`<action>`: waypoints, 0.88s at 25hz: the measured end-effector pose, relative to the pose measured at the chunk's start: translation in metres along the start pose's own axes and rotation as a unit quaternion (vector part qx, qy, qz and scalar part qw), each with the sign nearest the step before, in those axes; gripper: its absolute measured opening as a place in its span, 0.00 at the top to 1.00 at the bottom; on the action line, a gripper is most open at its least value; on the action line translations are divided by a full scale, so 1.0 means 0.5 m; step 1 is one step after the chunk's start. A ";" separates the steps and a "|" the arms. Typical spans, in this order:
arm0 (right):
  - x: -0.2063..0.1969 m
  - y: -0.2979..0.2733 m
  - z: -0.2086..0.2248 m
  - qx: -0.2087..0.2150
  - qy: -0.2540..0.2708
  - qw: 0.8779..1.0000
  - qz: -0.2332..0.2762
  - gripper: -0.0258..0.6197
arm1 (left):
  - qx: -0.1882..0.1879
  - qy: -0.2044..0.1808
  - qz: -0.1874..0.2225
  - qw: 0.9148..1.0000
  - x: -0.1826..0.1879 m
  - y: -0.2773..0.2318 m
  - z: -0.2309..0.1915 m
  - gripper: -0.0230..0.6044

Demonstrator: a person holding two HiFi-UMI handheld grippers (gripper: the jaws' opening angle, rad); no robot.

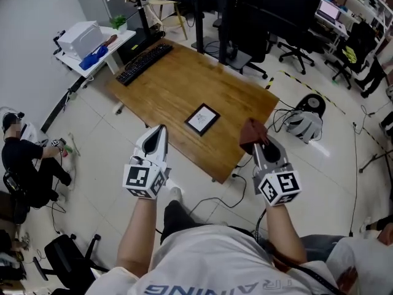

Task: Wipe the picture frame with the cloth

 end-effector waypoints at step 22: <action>0.041 -0.280 -0.081 -0.198 -0.017 0.978 -0.059 0.83 | -0.161 -0.001 -0.073 0.984 0.036 -0.278 -0.332 0.96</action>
Point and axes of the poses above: the fingertips, and each gripper's own axes: y backward along the fingers, z to its right, x out of its top, the point moved 1 cm from there along y, backward along the fingers, and after that the axes turned 13 degrees about y, right-handed, at the moved point
